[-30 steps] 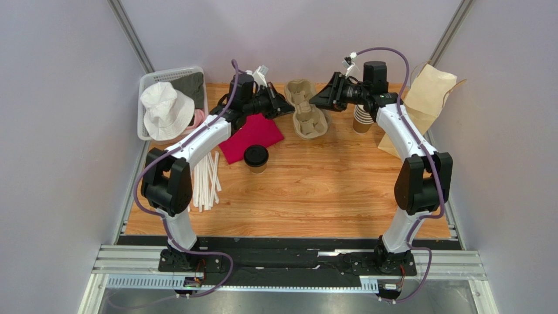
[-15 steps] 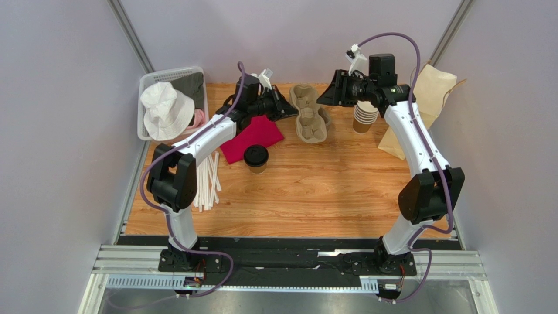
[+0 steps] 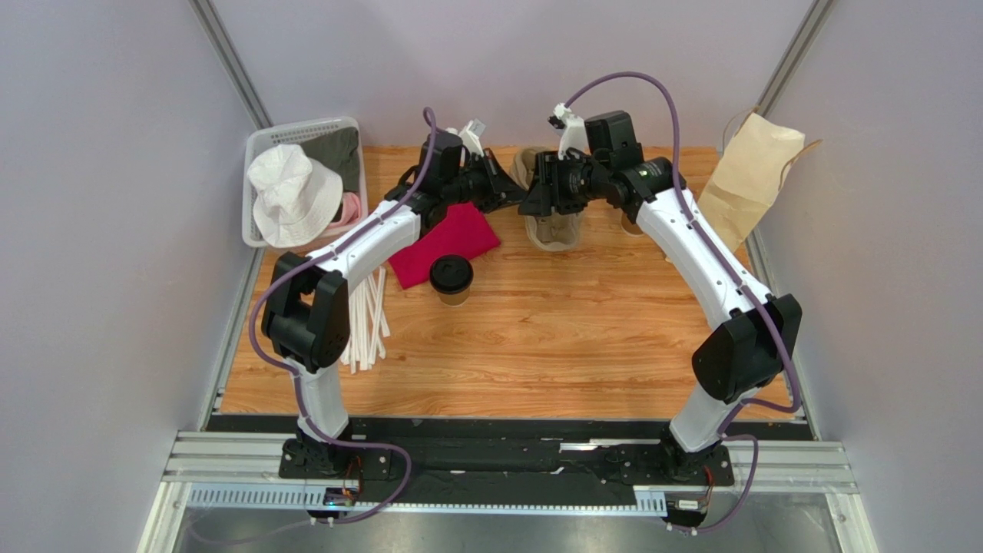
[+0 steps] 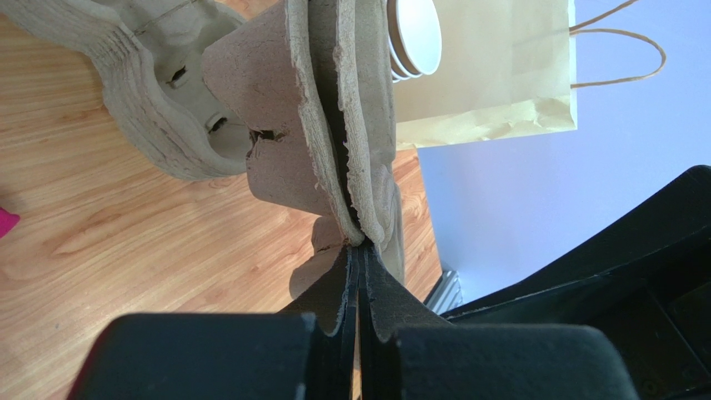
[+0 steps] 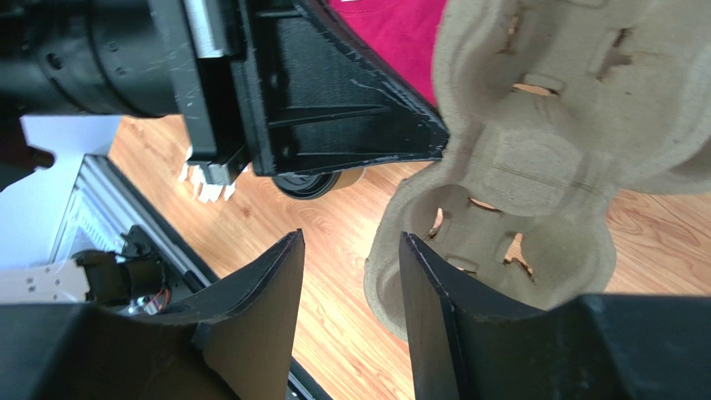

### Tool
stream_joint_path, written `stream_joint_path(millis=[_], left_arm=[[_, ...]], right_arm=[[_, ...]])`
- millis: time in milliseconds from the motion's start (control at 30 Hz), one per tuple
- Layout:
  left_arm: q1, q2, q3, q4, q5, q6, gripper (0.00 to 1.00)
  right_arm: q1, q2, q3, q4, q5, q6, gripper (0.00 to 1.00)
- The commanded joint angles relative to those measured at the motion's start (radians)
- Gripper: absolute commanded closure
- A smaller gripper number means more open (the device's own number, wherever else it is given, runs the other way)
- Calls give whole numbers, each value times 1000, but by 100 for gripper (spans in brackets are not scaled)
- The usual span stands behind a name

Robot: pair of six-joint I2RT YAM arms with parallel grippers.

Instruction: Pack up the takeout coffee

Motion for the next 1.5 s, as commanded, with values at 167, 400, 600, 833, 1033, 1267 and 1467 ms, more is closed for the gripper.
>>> stream_joint_path(millis=[167, 400, 600, 833, 1033, 1267, 1467], left_arm=[[-8, -19, 34, 7, -8, 7, 100], [-17, -17, 36, 11, -9, 9, 100], [-22, -19, 39, 8, -8, 15, 100], [-20, -23, 20, 13, -11, 16, 100], [-20, -22, 13, 11, -14, 20, 100], [-20, -16, 19, 19, -6, 9, 100], [-20, -19, 16, 11, -14, 15, 100]], right_arm=[[27, 17, 7, -9, 183, 40, 53], [27, 47, 2, -2, 156, 71, 54], [24, 66, 4, 6, 139, 101, 64], [7, 43, 7, 5, 122, 105, 83], [-28, 11, 7, 0, 91, 101, 79], [-54, 11, 7, 15, 15, 118, 83], [-70, 18, 13, 15, -13, 132, 100]])
